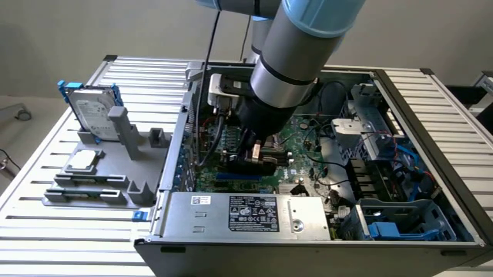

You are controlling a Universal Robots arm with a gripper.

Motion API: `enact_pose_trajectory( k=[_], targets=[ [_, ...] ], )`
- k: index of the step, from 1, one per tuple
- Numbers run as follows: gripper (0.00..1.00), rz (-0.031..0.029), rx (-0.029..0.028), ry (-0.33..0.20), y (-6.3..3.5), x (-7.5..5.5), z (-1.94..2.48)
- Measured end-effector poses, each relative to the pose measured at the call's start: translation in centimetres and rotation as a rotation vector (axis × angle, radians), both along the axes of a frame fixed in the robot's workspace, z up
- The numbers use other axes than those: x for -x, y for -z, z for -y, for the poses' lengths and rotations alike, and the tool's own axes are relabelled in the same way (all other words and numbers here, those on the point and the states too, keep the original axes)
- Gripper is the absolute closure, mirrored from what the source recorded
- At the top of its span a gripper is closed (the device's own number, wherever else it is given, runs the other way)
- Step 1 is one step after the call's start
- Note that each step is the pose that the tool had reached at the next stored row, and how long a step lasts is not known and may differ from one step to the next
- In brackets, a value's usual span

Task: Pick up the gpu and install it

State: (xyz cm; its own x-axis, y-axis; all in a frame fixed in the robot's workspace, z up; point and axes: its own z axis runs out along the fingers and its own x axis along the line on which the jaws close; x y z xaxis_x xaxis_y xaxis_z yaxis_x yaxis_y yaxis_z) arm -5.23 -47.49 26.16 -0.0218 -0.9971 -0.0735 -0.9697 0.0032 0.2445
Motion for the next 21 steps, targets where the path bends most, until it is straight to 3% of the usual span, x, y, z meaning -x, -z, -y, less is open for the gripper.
enact_pose_trajectory(
  k=[14,21],
  targets=[
    [0.74,-0.0035,0.0166,-0.007,0.66,0.01,0.01],
    [0.74,-0.0113,0.0185,-0.008,0.88,0.01,-0.01]
  ],
)
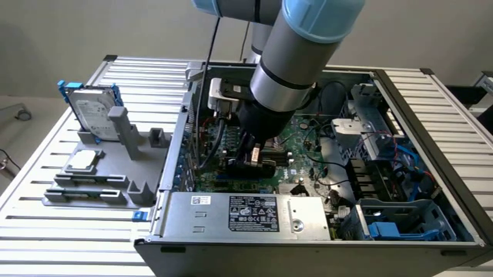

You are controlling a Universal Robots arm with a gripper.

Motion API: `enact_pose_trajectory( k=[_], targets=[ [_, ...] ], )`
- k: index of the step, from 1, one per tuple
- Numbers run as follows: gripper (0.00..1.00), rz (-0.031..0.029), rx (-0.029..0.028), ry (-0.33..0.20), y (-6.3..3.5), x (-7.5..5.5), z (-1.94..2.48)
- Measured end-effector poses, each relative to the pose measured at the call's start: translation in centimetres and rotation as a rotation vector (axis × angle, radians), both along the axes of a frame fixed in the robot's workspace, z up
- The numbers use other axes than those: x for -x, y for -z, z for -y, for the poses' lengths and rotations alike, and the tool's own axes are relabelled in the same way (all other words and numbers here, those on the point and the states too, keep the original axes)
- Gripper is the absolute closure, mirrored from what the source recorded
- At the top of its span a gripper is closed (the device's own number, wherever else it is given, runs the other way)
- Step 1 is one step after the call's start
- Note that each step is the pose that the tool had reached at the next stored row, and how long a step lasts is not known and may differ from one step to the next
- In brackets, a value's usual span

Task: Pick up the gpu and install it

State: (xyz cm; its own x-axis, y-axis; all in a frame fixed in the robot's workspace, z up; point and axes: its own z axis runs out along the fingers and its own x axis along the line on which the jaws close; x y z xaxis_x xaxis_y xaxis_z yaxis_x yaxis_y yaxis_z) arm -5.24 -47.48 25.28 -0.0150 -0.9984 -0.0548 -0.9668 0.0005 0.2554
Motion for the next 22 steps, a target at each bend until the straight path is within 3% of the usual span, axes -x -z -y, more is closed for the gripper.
enact_pose_trajectory(
  k=[11,22],
  targets=[
    [0.74,-0.0138,-0.0004,0.000,0.05,-0.01,-0.18],
    [0.74,-0.0143,0.0003,0.000,0.76,0.00,-0.19]
  ],
)
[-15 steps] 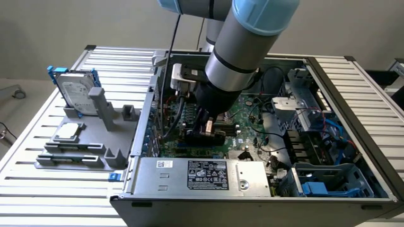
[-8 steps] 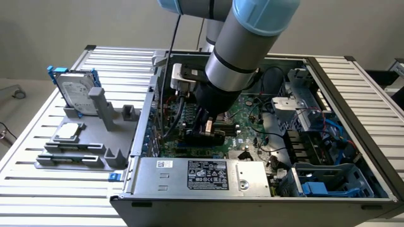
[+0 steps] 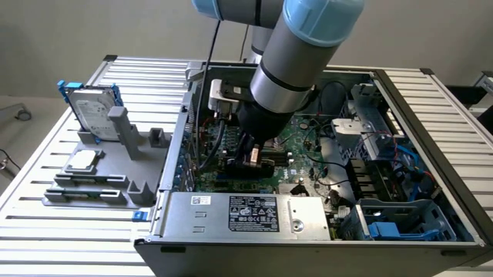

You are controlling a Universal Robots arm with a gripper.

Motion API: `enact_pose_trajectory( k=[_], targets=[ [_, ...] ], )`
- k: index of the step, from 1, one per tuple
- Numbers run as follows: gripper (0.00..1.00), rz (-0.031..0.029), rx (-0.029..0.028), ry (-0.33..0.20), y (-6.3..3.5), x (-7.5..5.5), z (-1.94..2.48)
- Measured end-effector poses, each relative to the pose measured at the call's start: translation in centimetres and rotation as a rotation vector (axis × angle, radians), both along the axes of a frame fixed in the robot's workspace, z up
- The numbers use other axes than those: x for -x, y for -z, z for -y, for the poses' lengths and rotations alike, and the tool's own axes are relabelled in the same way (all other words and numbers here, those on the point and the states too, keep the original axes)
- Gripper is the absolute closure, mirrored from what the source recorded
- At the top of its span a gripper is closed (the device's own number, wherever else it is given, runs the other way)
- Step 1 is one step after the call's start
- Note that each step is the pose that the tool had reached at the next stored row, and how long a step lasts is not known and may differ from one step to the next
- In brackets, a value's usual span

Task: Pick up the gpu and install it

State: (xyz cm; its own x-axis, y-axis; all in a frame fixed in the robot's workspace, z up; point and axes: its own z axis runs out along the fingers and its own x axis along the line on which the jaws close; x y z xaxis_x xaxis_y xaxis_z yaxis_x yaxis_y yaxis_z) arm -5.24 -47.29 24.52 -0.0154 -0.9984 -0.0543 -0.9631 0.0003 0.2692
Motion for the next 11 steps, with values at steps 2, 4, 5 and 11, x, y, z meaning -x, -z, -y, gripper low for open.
enact_pose_trajectory(
  k=[2,4,5,11],
  targets=[
    [0.74,-0.0002,0.0008,0.000,0.13,0.00,0.00],
    [0.74,-0.0003,0.0012,0.000,0.17,-0.01,-0.04],
    [0.74,-0.0003,0.0013,0.000,0.16,0.00,-0.05],
    [0.74,-0.0001,-0.0021,0.000,-0.21,-0.02,-0.20]
  ],
)
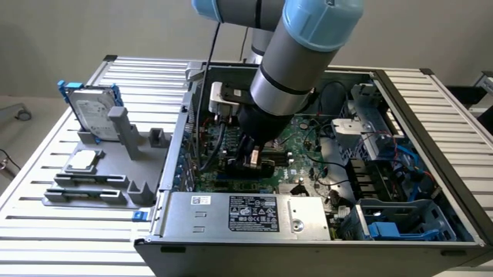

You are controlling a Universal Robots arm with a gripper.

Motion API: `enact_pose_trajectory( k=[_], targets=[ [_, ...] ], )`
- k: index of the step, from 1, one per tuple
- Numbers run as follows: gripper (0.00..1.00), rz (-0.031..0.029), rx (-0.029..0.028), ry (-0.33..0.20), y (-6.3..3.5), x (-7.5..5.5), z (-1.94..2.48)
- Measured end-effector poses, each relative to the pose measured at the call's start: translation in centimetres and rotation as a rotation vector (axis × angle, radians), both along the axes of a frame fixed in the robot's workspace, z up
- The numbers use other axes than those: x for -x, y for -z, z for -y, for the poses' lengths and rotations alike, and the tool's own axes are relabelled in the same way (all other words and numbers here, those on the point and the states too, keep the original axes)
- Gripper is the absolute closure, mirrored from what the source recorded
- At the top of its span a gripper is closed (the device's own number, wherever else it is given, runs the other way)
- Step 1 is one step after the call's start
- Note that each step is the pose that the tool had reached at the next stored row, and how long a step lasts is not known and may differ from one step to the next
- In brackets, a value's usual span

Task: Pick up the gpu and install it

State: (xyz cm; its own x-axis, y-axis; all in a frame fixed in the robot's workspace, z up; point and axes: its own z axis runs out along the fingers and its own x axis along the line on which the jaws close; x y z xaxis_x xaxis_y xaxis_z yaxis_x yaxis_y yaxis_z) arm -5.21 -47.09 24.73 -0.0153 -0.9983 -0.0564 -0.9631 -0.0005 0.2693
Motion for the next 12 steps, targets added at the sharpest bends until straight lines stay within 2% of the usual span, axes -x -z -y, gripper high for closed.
enact_pose_trajectory(
  k=[2,4,5,8,9,10,12],
  targets=[
    [0.73,-0.0017,0.0025,0.000,-0.60,0.0,0.03],
    [0.60,-0.0019,0.0024,0.000,-1.01,0.0,0.02],
    [0.60,-0.0021,0.0023,0.000,-1.15,0.0,0.02],
    [0.43,-0.0026,0.0023,0.000,-1.49,0.0,0.02],
    [0.43,-0.0027,0.0024,0.000,-1.66,0.0,0.01],
    [0.37,-0.0027,0.0023,0.000,-1.87,0.0,0.00],
    [0.37,-0.0027,0.0024,0.000,-2.37,0.0,-0.04]
  ],
)
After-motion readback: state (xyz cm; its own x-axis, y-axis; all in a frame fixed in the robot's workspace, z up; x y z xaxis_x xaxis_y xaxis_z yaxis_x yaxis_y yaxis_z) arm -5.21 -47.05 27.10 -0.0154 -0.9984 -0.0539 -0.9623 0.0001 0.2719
